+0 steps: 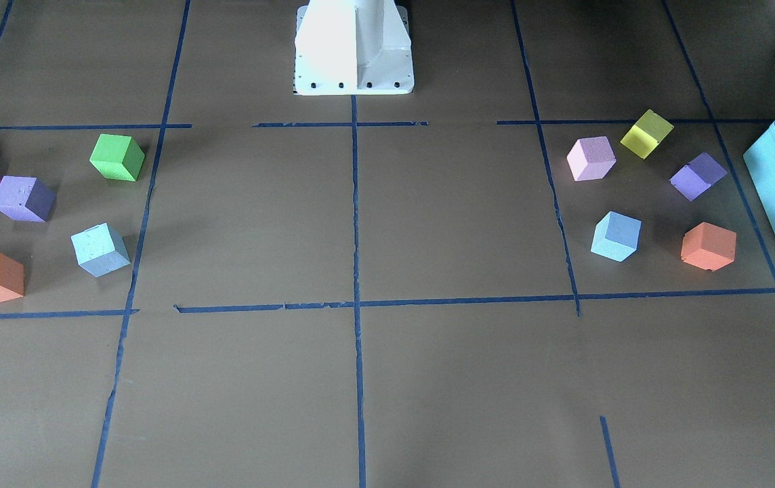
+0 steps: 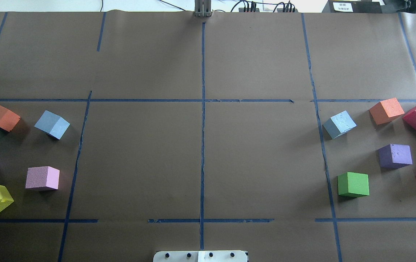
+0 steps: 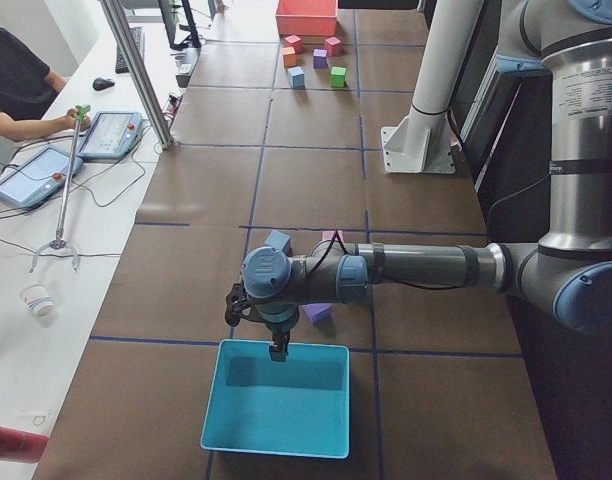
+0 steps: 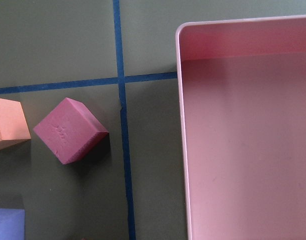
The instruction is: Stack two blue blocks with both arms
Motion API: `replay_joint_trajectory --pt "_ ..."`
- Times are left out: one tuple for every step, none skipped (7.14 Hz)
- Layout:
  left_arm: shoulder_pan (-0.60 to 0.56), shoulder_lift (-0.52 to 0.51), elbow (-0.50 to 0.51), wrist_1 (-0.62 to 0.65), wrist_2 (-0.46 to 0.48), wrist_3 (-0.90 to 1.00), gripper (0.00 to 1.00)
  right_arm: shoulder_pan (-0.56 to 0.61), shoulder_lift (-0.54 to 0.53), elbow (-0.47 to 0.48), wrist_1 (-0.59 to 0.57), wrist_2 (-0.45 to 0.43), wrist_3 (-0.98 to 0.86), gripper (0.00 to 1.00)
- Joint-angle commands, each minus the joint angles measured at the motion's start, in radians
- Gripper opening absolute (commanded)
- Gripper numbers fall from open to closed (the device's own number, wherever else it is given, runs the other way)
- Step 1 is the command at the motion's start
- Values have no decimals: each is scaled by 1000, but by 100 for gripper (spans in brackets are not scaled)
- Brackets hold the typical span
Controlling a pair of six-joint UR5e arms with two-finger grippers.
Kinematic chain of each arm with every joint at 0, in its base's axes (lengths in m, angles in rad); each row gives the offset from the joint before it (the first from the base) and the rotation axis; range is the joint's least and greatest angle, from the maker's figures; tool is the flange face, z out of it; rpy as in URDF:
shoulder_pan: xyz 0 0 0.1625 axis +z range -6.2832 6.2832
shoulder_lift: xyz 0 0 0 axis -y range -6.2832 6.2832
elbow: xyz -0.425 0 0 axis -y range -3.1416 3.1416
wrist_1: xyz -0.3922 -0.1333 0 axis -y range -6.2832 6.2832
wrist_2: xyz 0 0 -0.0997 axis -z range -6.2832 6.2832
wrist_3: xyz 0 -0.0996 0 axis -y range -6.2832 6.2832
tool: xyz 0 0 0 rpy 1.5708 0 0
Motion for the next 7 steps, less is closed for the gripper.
replay_joint_trajectory --pt "0 -4 1 0 0 0 100 0 3 3 0 7 2 100" --pt "0 -6 2 0 0 0 100 0 11 3 0 9 3 100" --pt "0 -7 2 0 -2 0 100 -2 27 9 0 10 5 100" --pt "0 -9 0 0 -2 0 100 -8 46 27 0 7 3 100" --pt "0 -9 -2 0 0 0 100 -47 64 68 -2 6 2 100" --pt "0 -9 -2 0 -2 0 100 -93 113 120 -5 1 2 100" --pt "0 -9 -3 0 -2 -2 100 -116 133 156 -11 18 3 100"
